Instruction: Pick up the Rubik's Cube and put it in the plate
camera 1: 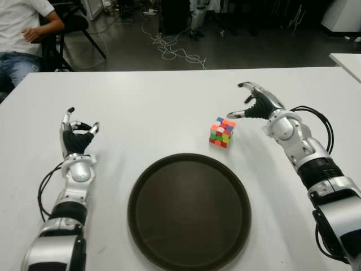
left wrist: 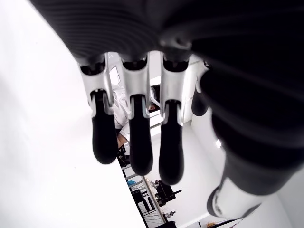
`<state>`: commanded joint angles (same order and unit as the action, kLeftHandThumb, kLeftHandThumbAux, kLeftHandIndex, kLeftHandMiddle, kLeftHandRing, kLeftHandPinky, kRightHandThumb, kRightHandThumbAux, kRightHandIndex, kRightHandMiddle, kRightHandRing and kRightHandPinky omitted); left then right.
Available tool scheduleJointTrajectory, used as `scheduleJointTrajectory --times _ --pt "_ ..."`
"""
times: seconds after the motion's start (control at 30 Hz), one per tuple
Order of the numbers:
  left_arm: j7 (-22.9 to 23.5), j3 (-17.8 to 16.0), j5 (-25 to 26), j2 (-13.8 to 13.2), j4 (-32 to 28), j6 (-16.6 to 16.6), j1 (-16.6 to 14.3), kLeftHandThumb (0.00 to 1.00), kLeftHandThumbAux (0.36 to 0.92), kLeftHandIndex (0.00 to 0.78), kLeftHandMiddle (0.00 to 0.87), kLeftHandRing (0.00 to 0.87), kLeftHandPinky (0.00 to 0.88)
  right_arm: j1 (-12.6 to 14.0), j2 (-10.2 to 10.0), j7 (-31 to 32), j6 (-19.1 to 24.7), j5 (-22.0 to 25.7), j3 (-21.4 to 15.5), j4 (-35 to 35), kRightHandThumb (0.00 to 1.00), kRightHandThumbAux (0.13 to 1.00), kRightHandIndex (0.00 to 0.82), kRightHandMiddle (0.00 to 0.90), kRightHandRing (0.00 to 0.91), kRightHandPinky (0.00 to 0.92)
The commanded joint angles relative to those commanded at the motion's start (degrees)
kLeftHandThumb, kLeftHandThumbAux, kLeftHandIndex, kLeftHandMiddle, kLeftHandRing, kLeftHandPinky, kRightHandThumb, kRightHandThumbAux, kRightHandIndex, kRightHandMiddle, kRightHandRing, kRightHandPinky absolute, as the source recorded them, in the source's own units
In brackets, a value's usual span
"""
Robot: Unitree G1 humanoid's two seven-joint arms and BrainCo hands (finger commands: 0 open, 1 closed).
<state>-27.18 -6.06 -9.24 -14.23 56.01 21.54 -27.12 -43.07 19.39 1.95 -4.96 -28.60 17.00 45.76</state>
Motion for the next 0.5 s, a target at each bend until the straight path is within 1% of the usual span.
scheduleJointTrajectory --times 0.13,0.27,0.37,0.4,0.5 --pt "0.12 0.03 0.01 0.04 0.02 -0.06 -0.07 0.311 0.783 0.13 0.597 0.678 0.685 -0.13 -0.12 0.72 0.44 -0.32 0.33 -0.24 0.0 0.637 0.007 0.063 0.11 0.181" --pt "0.13 0.02 0.04 0.18 0.1 0.11 -0.04 0.31 0.78 0.133 0.634 0.71 0.722 -0.06 -0.26 1.23 0.89 -0.5 0.61 -0.58 0.0 0.638 0.001 0.078 0.143 0.221" --pt "0.17 -0.06 0.16 0.31 -0.11 0.19 0.02 0.318 0.776 0.135 0.664 0.738 0.753 -0.35 -0.6 1.69 1.71 -0.79 1.14 -0.59 0.0 0.637 0.0 0.108 0.219 0.27" --pt "0.15 -0.09 0.19 0.34 -0.17 0.25 0.05 0.321 0.774 0.136 0.676 0.75 0.762 -0.46 -0.72 1.77 1.93 -0.84 1.27 -0.51 0.0 0.637 0.0 0.139 0.275 0.321" --pt "0.13 -0.11 0.2 0.39 -0.3 0.34 0.1 0.328 0.773 0.136 0.679 0.756 0.762 -0.54 -0.91 1.89 2.29 -0.87 1.46 -0.57 0.0 0.638 0.0 0.18 0.356 0.392"
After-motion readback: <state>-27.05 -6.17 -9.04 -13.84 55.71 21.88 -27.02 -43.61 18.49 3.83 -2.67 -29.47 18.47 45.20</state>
